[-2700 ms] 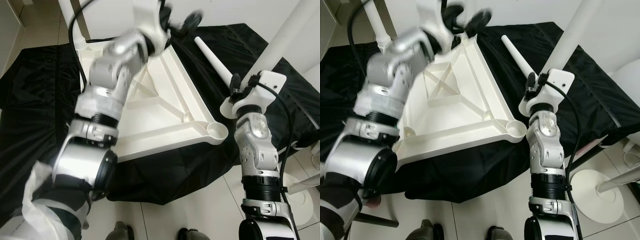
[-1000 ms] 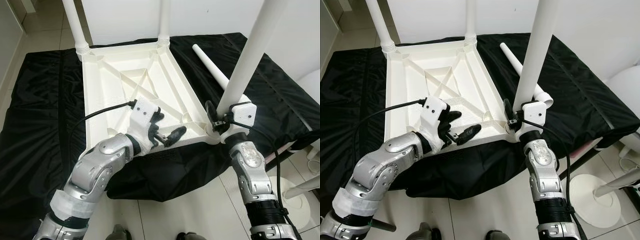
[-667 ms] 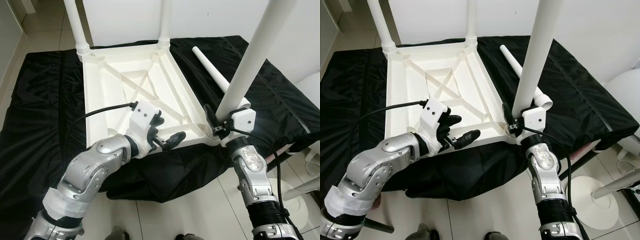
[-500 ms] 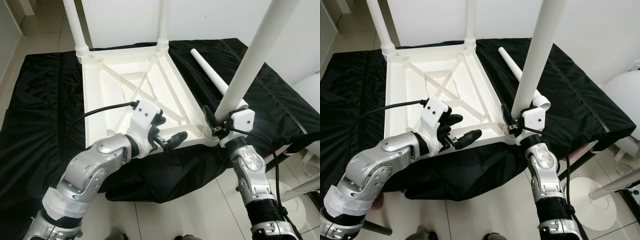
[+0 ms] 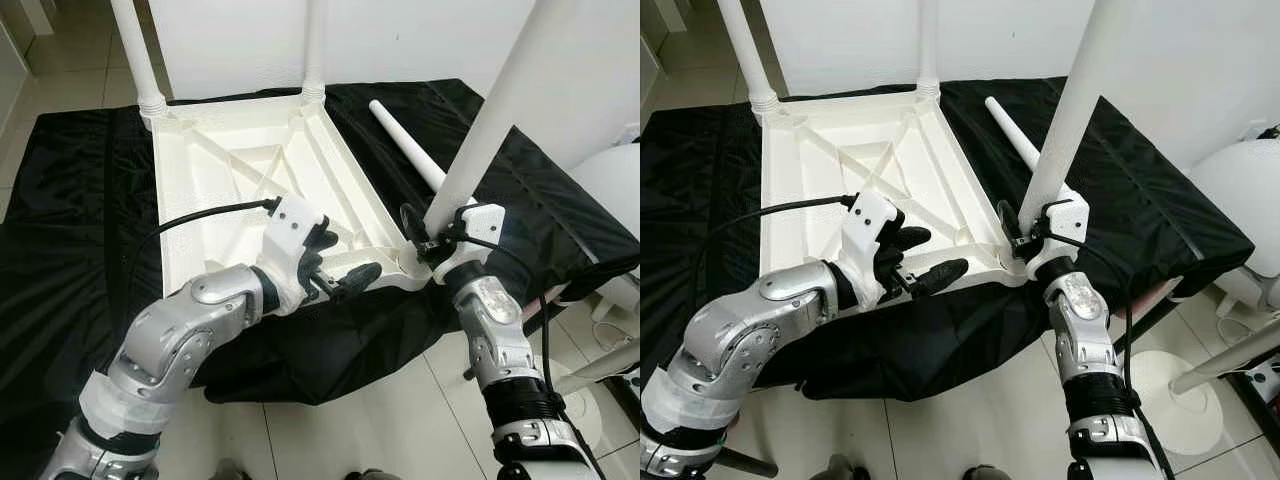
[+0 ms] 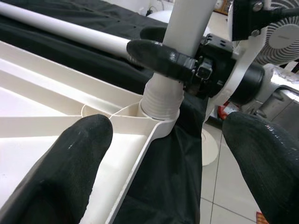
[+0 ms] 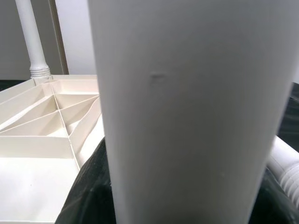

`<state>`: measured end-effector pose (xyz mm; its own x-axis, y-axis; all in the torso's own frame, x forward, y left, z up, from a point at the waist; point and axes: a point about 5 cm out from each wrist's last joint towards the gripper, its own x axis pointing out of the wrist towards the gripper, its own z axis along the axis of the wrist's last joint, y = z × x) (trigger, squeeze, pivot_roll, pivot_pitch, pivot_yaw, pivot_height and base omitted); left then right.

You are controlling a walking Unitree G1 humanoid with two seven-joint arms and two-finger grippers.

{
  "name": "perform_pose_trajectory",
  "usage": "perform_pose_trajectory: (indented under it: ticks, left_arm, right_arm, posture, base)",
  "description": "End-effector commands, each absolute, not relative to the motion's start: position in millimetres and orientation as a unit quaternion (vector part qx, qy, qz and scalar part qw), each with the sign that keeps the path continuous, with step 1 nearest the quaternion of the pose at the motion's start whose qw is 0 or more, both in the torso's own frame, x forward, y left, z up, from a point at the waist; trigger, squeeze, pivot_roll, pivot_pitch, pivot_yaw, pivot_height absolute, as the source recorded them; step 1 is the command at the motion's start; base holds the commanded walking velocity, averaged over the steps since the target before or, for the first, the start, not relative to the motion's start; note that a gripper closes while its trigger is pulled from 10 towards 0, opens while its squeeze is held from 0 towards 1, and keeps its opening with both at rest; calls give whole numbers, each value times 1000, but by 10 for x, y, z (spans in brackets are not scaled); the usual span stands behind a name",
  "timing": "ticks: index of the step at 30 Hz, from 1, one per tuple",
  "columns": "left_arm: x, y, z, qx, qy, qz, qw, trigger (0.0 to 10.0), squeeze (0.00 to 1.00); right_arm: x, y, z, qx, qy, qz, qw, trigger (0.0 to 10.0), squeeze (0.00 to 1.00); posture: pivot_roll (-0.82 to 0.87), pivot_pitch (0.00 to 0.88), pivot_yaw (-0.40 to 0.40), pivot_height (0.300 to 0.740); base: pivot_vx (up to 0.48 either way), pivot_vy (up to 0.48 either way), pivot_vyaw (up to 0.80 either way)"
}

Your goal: Building children table

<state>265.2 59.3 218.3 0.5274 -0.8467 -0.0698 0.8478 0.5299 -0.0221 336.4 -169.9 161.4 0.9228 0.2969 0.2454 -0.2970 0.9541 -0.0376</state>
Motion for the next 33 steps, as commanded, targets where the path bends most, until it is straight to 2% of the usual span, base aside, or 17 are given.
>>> perform_pose_trajectory:
  ticks: [1, 13, 17, 20, 26, 33]
  left_arm:
    - [2540, 526, 2203, 13, 35, -553, 832, 10000, 0]
    - [2518, 521, 2230, 12, 33, -557, 830, 10000, 0]
    - [2522, 519, 2238, 12, 31, -556, 831, 10000, 0]
    - [2527, 521, 2246, 14, 28, -554, 832, 10000, 0]
    - [2523, 528, 2258, 14, 26, -551, 834, 10000, 0]
    - [2531, 542, 2265, 17, 24, -548, 836, 10000, 0]
  right_arm:
    - [3314, -1735, 1168, 17, -16, 140, 990, 10000, 0]
    - [3343, -1757, 1104, 64, 14, 127, 990, 10000, 0]
    - [3328, -1749, 1061, 54, 18, 126, 990, 10000, 0]
    - [3266, -1699, 1087, 1, -26, 142, 989, 10000, 0]
    - [3155, -1659, 1106, -34, -74, 158, 984, 10000, 0]
    - [3096, -1629, 1081, -26, -84, 162, 983, 10000, 0]
  posture:
    - [28, 118, -9, 740]
    - [29, 117, -14, 740]
    - [30, 115, -16, 740]
    - [30, 113, -17, 740]
    - [30, 113, -17, 740]
    - [39, 113, -19, 740]
  base:
    - [0, 0, 0]
    - [0, 0, 0]
    - [0, 0, 0]
    - [0, 0, 0]
    - [0, 0, 0]
    - [0, 0, 0]
